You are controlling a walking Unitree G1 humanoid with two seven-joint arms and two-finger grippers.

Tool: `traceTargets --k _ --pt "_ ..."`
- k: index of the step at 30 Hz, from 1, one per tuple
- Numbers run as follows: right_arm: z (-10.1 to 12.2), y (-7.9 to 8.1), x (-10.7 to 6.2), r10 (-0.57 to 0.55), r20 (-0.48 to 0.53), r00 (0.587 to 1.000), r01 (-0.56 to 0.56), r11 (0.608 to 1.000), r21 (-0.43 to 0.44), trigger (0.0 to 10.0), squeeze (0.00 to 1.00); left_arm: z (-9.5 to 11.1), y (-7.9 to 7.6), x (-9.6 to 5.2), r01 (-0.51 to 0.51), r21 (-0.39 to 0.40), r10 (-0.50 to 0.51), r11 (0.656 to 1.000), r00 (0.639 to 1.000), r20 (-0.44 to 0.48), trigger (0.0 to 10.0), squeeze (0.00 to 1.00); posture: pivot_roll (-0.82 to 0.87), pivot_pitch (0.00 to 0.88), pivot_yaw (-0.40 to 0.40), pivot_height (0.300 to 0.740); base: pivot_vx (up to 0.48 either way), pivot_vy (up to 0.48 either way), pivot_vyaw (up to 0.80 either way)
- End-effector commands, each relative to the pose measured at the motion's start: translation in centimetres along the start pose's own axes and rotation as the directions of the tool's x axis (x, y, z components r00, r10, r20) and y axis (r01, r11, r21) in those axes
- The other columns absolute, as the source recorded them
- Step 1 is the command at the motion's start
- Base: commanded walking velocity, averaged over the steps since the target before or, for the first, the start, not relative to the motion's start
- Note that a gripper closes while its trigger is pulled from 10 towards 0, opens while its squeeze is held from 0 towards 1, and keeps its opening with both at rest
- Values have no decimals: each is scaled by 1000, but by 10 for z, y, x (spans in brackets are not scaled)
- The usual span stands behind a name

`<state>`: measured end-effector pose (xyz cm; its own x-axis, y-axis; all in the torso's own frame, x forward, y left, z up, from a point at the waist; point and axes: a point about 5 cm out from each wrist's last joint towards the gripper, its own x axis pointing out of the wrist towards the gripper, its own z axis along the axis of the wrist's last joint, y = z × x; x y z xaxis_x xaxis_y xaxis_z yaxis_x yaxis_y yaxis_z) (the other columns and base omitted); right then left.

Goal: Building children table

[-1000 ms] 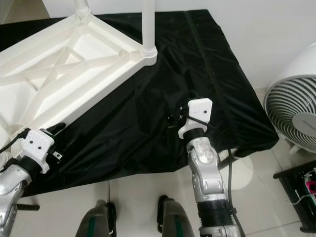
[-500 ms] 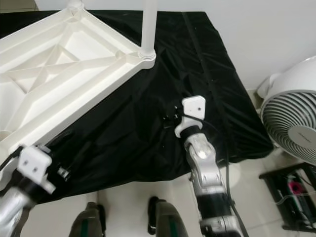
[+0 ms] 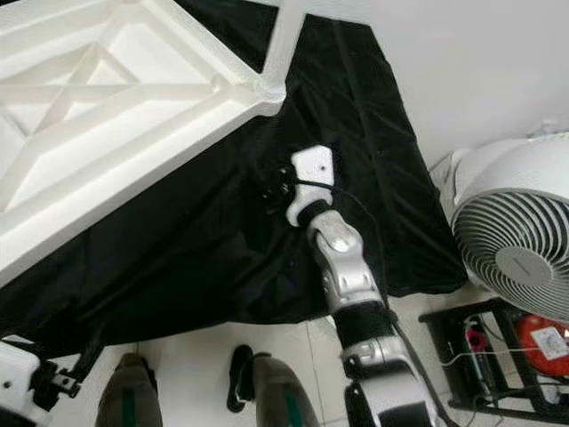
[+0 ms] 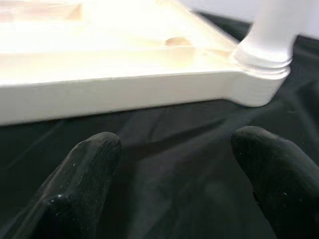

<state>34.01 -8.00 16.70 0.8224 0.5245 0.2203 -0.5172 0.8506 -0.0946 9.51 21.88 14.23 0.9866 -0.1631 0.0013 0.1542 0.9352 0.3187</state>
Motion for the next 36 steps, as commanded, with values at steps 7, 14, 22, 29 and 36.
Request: traceTargets --k 7,14,22,29,36 --pt "-10 9 9 60 -19 998 -60 998 7 10000 0 3 19 -21 -203 36 205 978 977 -63 10000 0 400 245 -260 740 0 0 0" --pt "-5 24 26 114 27 993 -114 993 7 10000 0 3 49 -35 -170 145 188 975 975 -116 10000 0 423 237 -243 740 0 0 0" --pt "-3 27 32 122 47 991 -122 993 -4 10000 0 6 68 -41 -151 182 176 972 976 -130 10000 0 423 232 -220 740 0 0 0" --pt "-6 27 34 122 55 991 -122 993 -7 10000 0 10 80 -47 -152 186 178 971 975 -133 10000 0 429 233 -212 740 0 0 0" --pt "-5 30 38 126 59 990 -126 992 -2 10000 0 7 86 -65 -191 198 227 961 957 -179 10000 0 436 232 -210 740 0 0 0"
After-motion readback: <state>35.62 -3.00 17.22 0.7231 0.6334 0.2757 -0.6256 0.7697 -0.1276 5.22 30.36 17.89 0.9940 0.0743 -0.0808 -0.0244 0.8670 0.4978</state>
